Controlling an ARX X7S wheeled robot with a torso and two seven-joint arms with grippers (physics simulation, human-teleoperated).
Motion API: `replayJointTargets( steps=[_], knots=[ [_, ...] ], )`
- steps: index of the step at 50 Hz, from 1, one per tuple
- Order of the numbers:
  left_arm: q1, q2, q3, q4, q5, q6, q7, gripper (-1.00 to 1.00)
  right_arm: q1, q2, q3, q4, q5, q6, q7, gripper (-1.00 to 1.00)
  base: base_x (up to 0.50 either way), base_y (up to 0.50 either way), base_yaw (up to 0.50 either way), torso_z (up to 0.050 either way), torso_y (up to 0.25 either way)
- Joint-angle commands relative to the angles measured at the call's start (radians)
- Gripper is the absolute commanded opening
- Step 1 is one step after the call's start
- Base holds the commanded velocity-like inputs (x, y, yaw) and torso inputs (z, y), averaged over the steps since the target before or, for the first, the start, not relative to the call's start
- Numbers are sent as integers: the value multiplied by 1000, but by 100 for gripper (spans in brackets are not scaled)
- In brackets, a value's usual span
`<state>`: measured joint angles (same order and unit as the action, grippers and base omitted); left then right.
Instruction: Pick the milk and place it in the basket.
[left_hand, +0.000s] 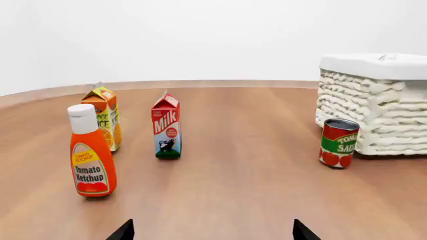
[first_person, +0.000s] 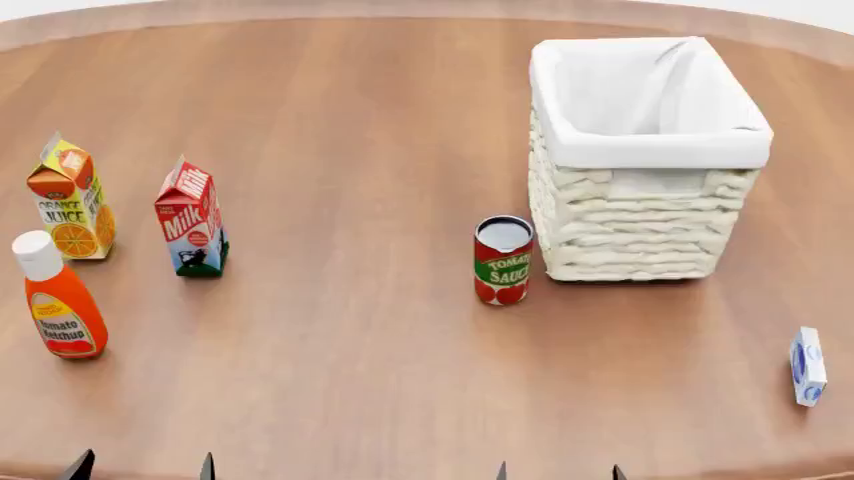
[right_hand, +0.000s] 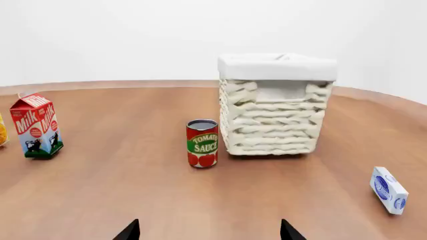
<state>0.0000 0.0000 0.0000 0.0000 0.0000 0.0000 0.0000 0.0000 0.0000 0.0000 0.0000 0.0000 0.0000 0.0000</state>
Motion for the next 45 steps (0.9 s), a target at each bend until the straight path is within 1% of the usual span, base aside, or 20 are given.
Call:
replayJointTargets(
  steps=[1, 6, 14, 16, 34, 35, 39, 45],
  knots=[
    [-2, -16, 18, -5, -17, 1, -17, 100, 1, 14, -18, 5, 15, 0, 26, 100, 0, 0, 0, 0, 0],
    [-6, -33, 39, -17, -33, 13, -40, 100, 6, 31, -32, 1, 55, 21, 41, 100, 0, 0, 0, 0, 0],
    [-8, -51, 58, -27, -48, 21, -62, 100, 10, 46, -51, 0, 57, 43, 86, 100, 0, 0, 0, 0, 0],
    [-9, -55, 62, -31, -49, 26, -67, 100, 14, 46, -57, -4, 37, 61, 115, 100, 0, 500, 0, 0, 0],
    [-17, -79, 90, -50, -70, 36, -96, 100, 26, 72, -101, 5, 57, 58, 141, 100, 0, 500, 0, 0, 0],
    [-18, -80, 91, -49, -72, 33, -98, 100, 25, 72, -100, 12, 67, 33, 136, 100, 0, 70, 0, 0, 0],
    [-20, -85, 97, -48, -75, 23, -103, 100, 27, 80, -106, -22, 64, 75, 151, 100, 0, 0, 0, 0, 0],
    [-28, -91, 102, -35, -86, -3, -113, 100, 33, 85, -105, -33, 81, 95, 158, 100, 0, 0, 0, 0, 0]
  ],
)
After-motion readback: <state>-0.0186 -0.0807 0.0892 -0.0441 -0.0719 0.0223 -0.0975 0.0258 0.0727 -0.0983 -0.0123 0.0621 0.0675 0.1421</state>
